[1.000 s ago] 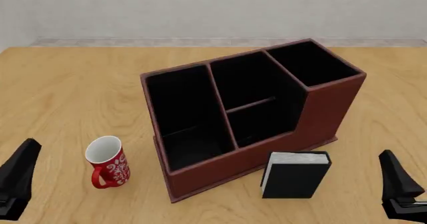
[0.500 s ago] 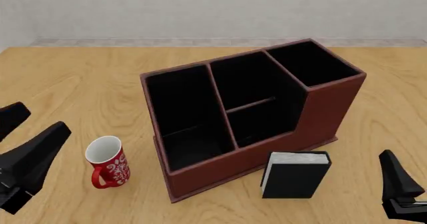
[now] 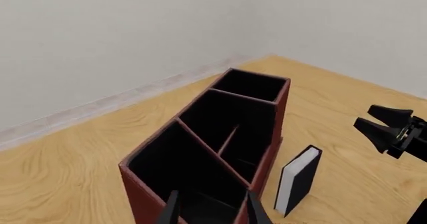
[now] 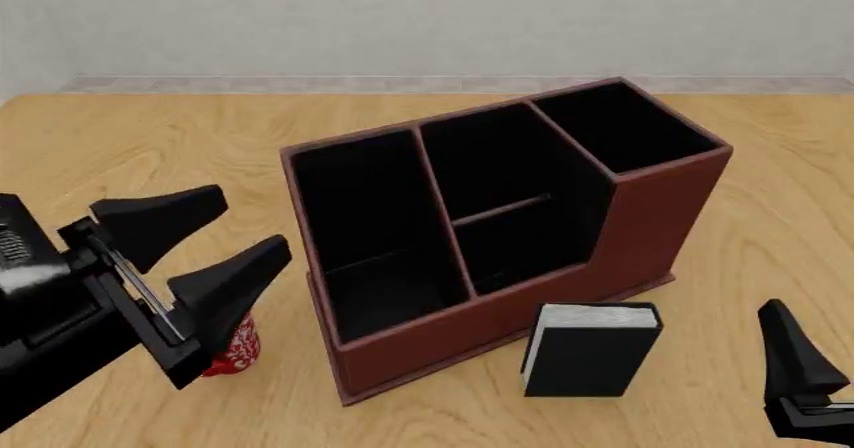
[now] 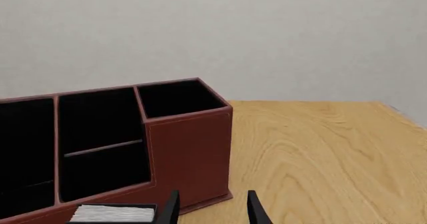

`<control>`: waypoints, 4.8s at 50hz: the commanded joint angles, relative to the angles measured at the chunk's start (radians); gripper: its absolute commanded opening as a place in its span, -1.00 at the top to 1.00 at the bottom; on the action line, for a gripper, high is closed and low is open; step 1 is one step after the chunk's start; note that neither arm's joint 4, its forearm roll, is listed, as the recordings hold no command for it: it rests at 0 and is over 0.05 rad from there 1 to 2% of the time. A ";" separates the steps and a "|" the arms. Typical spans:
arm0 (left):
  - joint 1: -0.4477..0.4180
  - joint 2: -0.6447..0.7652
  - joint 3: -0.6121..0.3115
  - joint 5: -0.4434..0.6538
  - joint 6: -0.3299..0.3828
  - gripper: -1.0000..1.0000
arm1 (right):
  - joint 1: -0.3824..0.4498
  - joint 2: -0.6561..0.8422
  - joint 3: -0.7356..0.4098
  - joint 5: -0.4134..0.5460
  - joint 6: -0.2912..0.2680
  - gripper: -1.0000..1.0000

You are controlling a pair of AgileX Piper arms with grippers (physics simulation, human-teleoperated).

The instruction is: Pick up the book and place it in the back compartment of the caddy.

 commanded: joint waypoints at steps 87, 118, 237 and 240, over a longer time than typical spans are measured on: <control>-0.308 0.917 -0.309 -0.298 0.026 -1.00 | -0.001 -0.003 -0.001 0.005 0.002 -1.00; -0.339 1.027 -0.339 -0.310 0.030 -1.00 | -0.001 -0.003 -0.001 0.004 0.001 -1.00; -0.327 0.815 -0.496 -0.052 0.101 1.00 | 0.000 -0.003 -0.001 0.004 0.000 -1.00; -0.319 0.796 -0.500 -0.035 0.108 1.00 | 0.000 -0.003 -0.001 0.003 0.000 -1.00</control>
